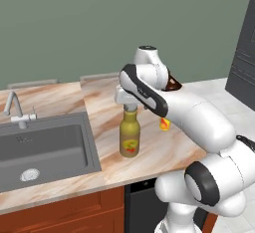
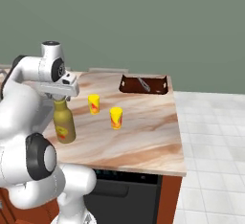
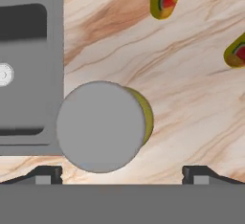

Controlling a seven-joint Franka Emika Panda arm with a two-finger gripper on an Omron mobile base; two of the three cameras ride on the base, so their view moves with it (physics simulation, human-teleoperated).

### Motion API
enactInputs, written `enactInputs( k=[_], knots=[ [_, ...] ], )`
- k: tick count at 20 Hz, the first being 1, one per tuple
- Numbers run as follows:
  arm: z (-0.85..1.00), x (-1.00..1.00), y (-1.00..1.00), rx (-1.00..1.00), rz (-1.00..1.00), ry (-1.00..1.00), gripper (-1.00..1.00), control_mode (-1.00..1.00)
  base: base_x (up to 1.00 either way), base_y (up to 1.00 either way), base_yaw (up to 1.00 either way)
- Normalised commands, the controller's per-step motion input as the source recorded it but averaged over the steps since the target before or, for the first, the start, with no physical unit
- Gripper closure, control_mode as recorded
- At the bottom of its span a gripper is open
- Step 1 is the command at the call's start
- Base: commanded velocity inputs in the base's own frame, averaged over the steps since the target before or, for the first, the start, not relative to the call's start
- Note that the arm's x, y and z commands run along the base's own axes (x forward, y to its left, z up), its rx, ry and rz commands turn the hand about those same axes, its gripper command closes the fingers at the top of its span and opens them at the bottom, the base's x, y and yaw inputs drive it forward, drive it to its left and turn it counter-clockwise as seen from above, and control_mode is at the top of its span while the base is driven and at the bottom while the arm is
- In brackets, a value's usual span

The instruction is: Place the drinks on the dining counter in a tight cluster.

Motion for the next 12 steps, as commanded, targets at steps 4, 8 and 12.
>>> enactInputs(
  k=[4,8,12],
  knots=[
    [0.03,-0.35,0.0,0.0,-0.06,0.0,-1.0,-1.0,0.0,0.0,0.0],
    [0.01,-0.34,0.0,0.0,-0.06,0.0,-1.0,-1.0,0.0,0.0,0.0],
    [0.0,-0.4,-0.18,0.0,-0.02,-0.03,-1.0,-1.0,0.0,0.0,0.0]
  ],
)
